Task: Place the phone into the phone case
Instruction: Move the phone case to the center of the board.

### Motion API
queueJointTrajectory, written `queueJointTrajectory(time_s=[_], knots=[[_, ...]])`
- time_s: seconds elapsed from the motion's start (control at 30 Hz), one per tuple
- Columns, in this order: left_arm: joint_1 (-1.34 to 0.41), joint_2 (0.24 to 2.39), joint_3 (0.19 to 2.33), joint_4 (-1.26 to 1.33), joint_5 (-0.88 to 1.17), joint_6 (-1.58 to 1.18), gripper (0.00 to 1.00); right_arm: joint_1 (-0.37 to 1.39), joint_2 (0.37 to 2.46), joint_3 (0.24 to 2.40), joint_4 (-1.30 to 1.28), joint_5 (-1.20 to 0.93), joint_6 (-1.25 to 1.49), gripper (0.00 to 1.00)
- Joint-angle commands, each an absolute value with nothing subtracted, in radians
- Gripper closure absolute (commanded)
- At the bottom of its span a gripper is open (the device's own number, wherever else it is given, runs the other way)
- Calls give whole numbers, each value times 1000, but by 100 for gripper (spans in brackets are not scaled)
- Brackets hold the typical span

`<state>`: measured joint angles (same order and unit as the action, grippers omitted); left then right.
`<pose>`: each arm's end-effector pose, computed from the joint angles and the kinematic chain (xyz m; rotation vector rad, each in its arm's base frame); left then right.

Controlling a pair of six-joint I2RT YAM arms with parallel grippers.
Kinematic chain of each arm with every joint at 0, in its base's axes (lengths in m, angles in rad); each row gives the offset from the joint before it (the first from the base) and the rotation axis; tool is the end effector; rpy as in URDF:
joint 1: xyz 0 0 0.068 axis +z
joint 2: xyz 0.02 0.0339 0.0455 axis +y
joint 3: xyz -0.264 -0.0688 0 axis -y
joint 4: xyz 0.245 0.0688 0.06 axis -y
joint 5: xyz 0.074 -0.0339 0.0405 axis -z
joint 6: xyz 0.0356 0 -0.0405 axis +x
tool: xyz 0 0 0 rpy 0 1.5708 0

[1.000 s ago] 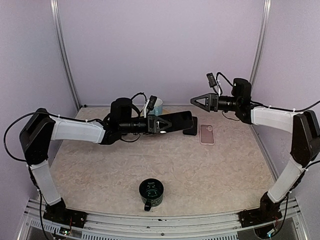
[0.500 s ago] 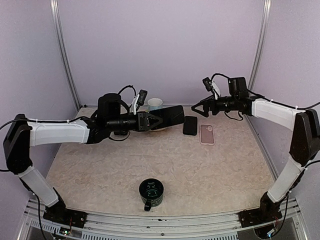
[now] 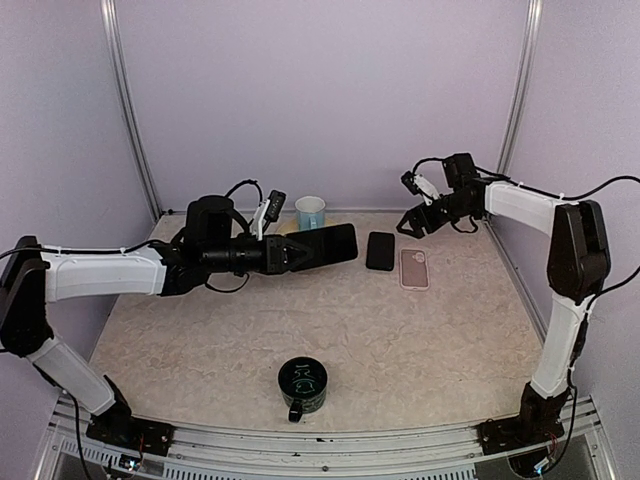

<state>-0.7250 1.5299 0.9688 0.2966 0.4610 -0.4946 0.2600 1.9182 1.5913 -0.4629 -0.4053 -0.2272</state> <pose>0.2520 -0.2445 0.2700 0.5788 1.9195 -1.2444 0.4180 0.1257 0.2641 -0.7514 2.2082 0.4932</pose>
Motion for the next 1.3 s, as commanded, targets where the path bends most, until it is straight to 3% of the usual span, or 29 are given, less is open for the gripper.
queueJointTrajectory(time_s=[0.0, 0.77, 1.27], knots=[[-719, 1472, 963, 333, 453, -469, 100, 213, 2000, 1653, -569, -355, -277, 21], [-725, 1468, 939, 356, 447, -483, 100, 148, 2319, 1903, -657, -333, -334, 27], [-728, 1482, 937, 372, 445, -507, 100, 133, 2394, 1977, -645, -369, -322, 35]])
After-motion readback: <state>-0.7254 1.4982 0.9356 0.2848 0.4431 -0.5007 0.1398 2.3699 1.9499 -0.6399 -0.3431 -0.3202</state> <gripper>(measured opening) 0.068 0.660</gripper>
